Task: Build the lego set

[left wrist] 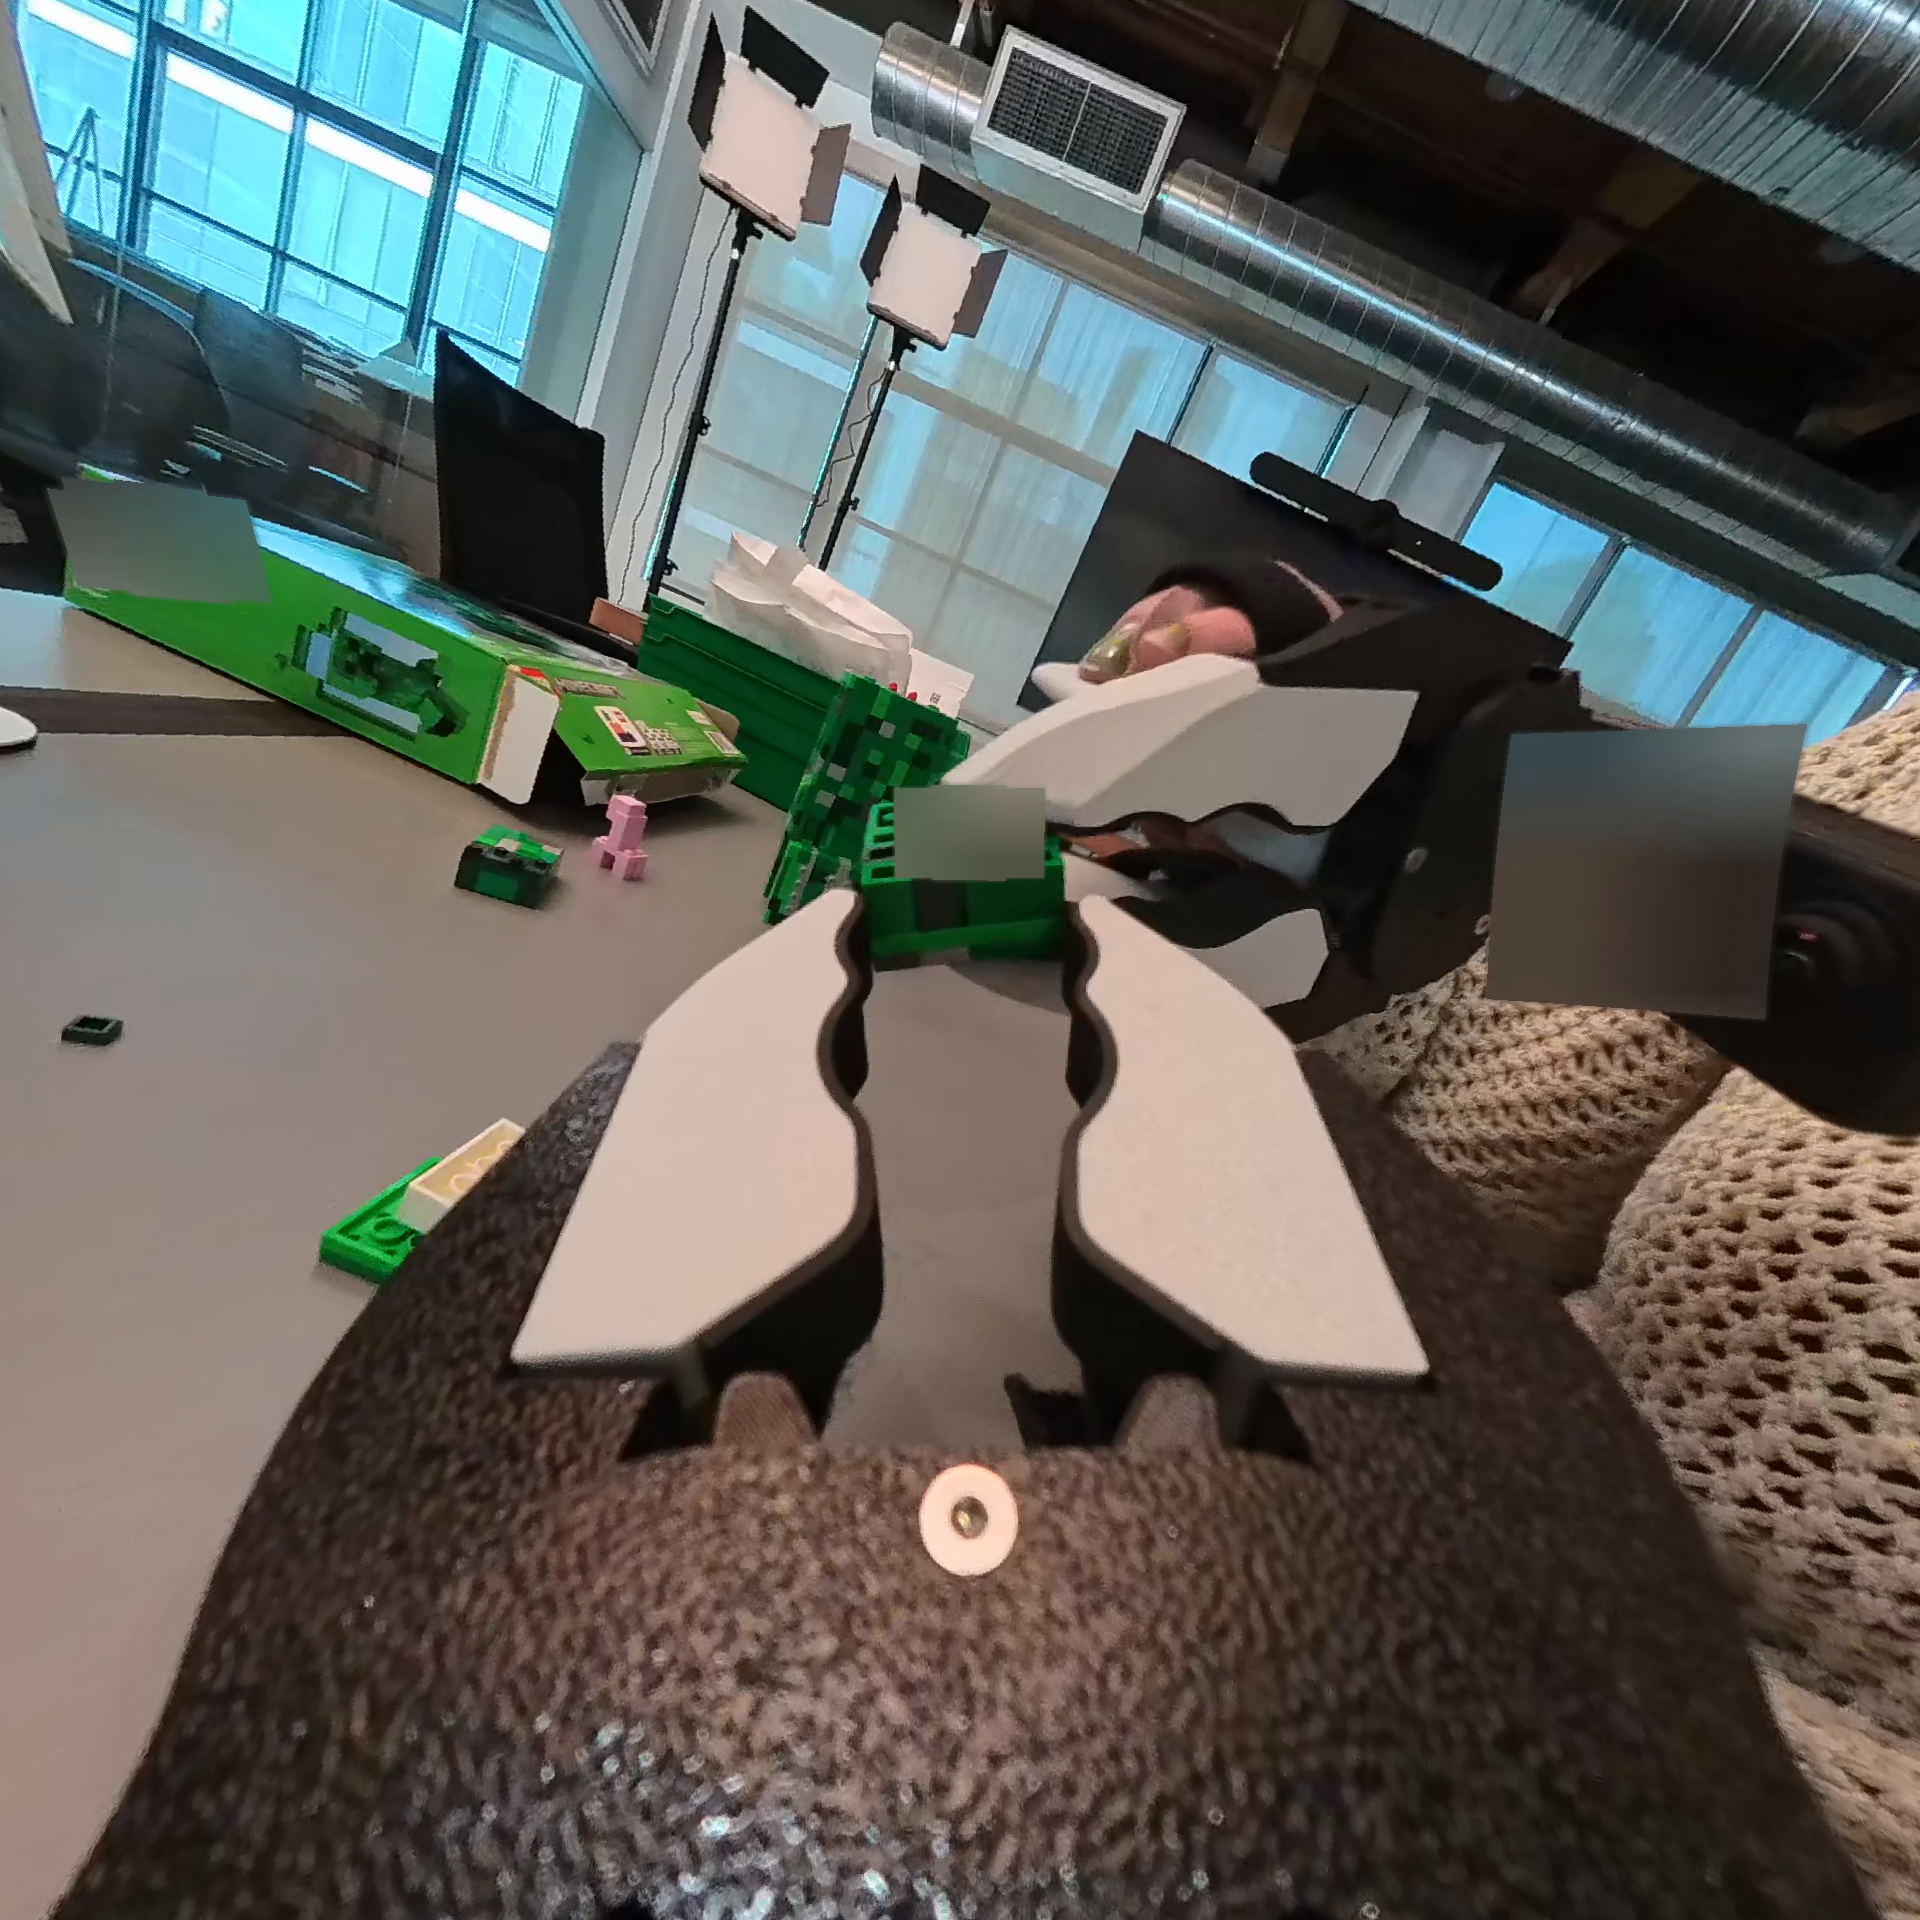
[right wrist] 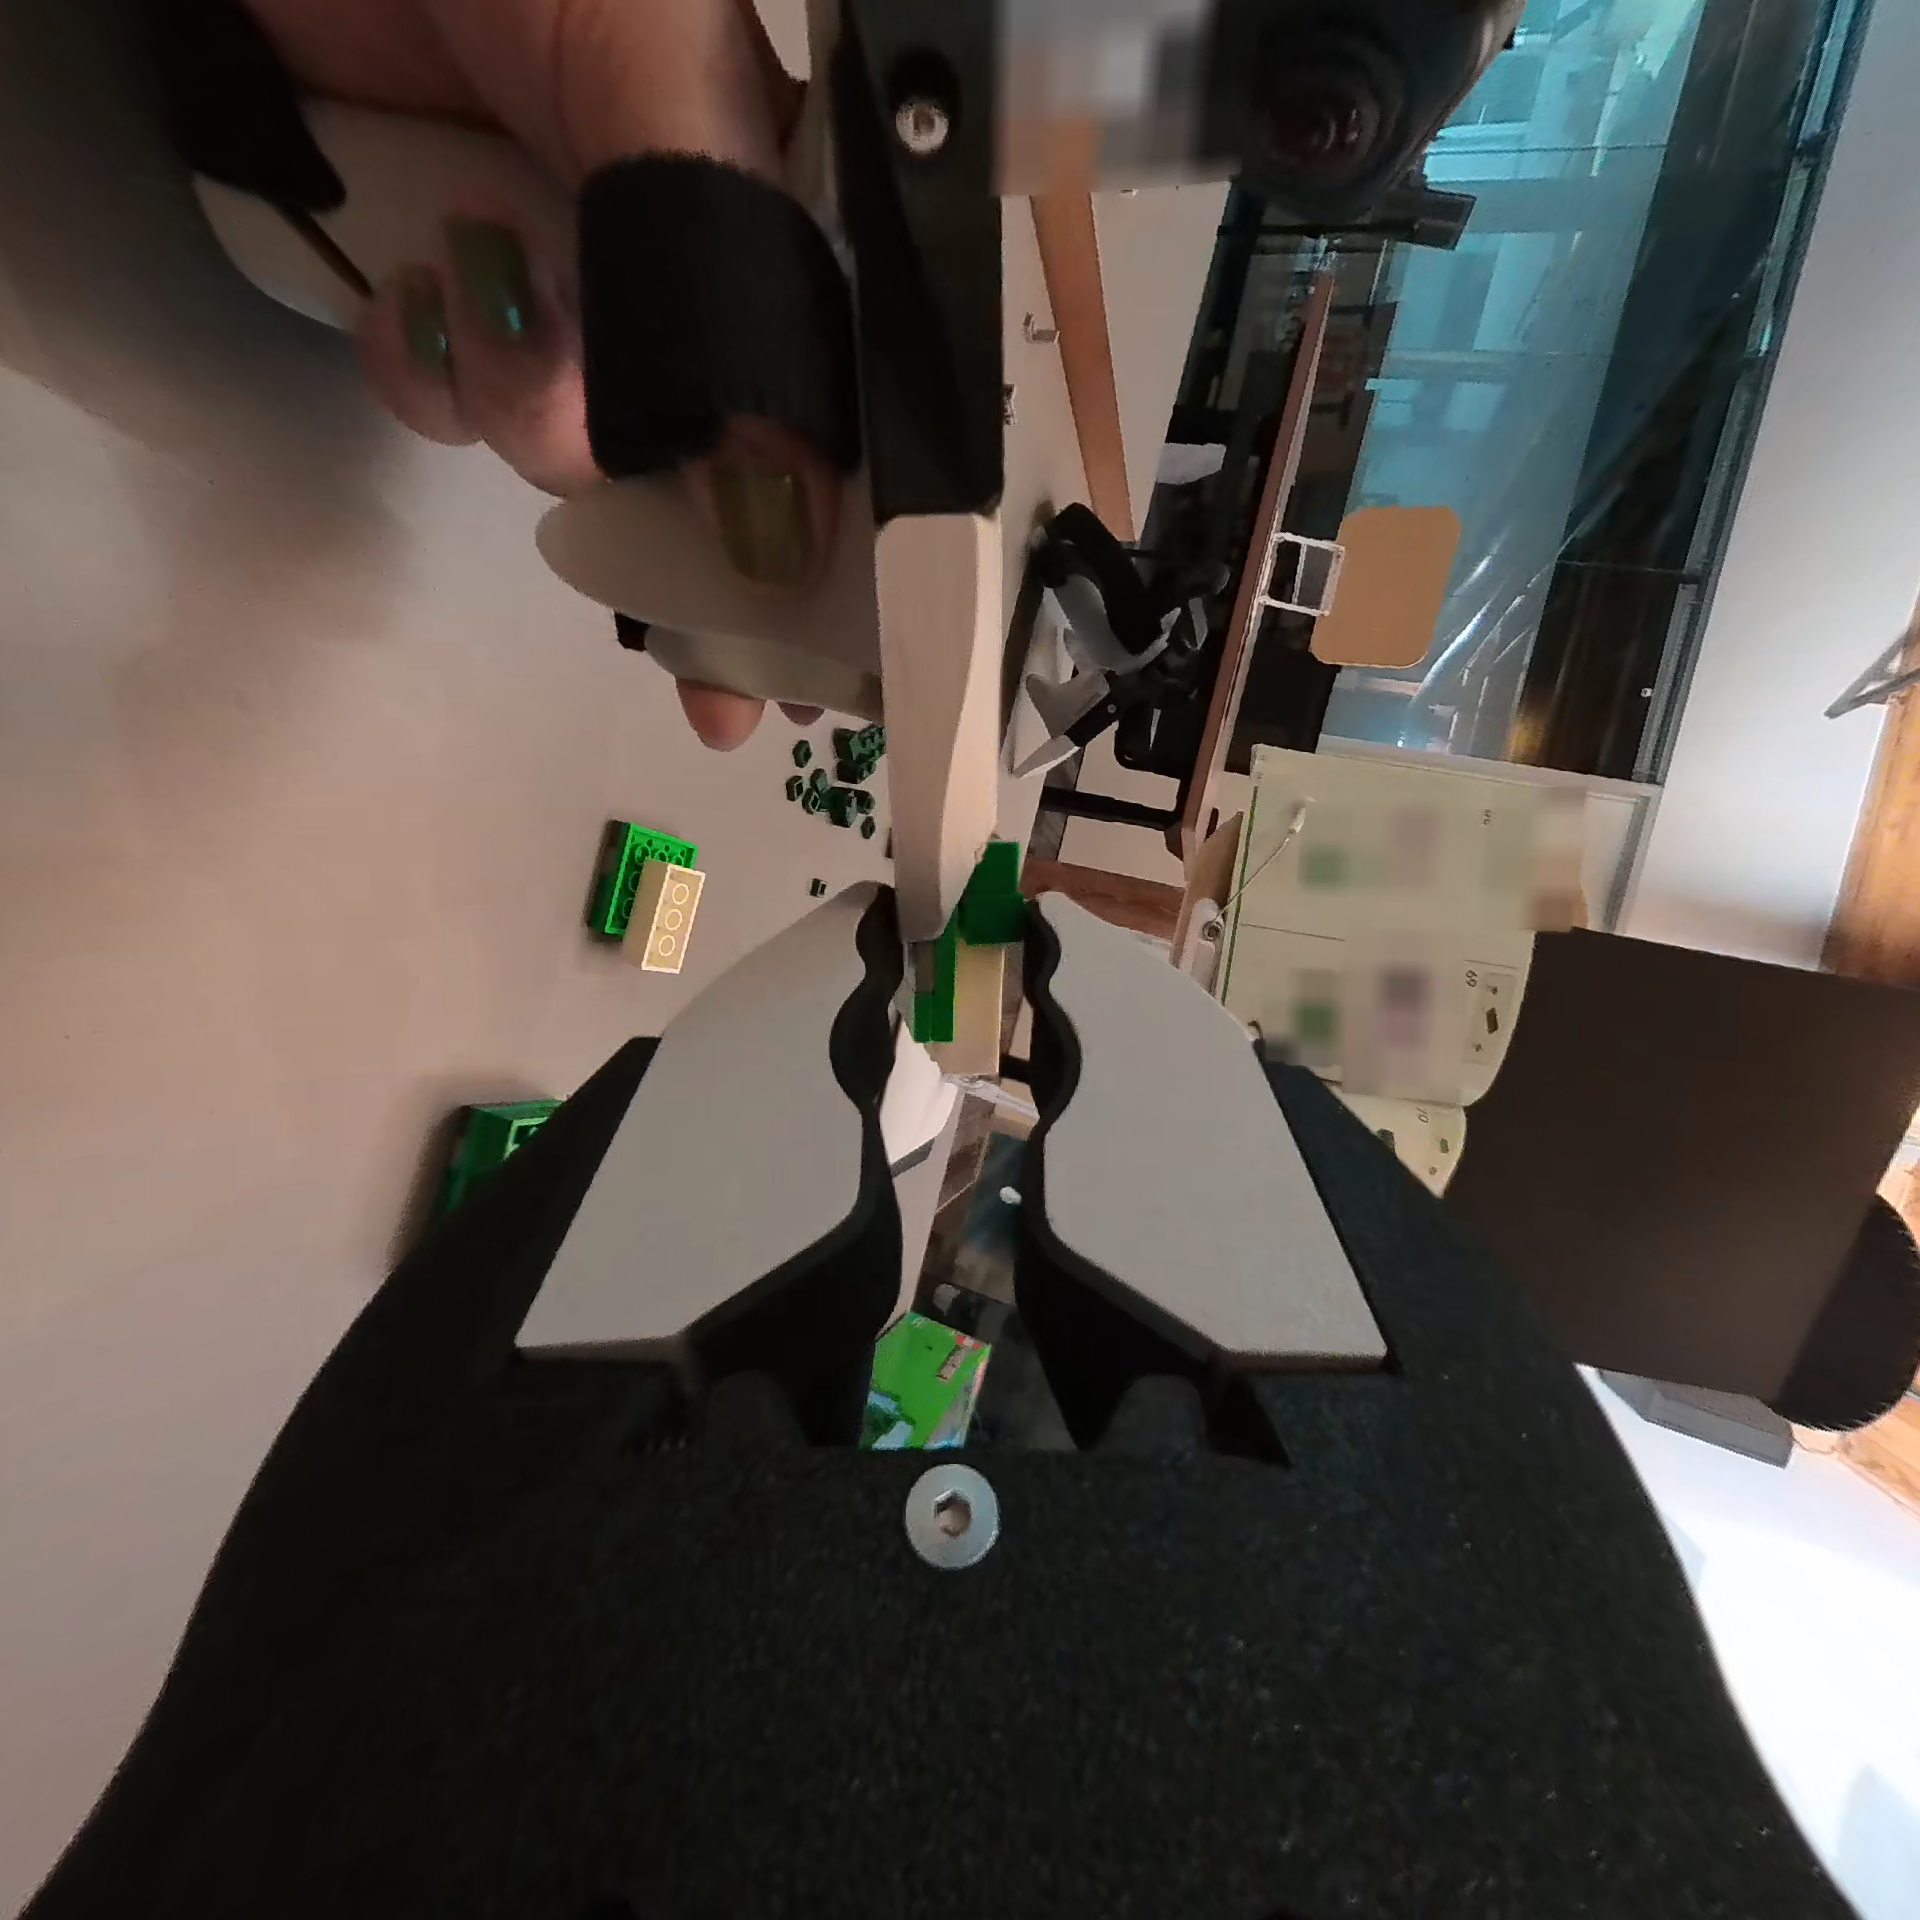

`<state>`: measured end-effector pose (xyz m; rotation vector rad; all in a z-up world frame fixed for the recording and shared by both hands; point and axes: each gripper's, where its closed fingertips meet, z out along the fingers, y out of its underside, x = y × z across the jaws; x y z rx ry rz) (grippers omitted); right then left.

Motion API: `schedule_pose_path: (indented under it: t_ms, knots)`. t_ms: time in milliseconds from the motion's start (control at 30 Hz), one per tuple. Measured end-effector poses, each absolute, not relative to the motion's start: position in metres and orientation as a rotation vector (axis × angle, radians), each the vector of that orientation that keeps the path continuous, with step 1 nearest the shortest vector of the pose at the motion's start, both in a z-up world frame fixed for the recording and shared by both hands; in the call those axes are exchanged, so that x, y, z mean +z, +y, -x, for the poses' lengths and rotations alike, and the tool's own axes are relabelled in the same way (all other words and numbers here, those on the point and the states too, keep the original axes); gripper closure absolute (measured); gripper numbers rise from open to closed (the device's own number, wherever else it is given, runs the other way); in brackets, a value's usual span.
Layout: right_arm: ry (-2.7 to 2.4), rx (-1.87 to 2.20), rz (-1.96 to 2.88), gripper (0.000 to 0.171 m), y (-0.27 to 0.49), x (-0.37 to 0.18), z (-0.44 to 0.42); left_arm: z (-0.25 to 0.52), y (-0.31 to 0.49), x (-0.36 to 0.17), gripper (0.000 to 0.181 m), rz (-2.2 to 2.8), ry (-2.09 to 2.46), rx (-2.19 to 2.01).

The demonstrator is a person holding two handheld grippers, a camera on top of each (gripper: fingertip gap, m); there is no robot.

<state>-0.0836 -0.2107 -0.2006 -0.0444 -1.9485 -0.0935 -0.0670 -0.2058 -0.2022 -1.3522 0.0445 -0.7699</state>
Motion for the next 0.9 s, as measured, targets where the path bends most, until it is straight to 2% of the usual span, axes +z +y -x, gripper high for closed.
schedule_pose_path:
  t_ms: [367,900]
  knots:
    - [-1.918,-0.166,-0.038,0.153,-0.210,-0.203,0.080,0.064,-0.206,-0.205,0.146,1.375,0.082,-0.724]
    - [-1.994,0.025,0.203,0.153,-0.206,-0.212,0.080,0.067,-0.204,-0.209,0.144,1.435,0.110,-0.656]
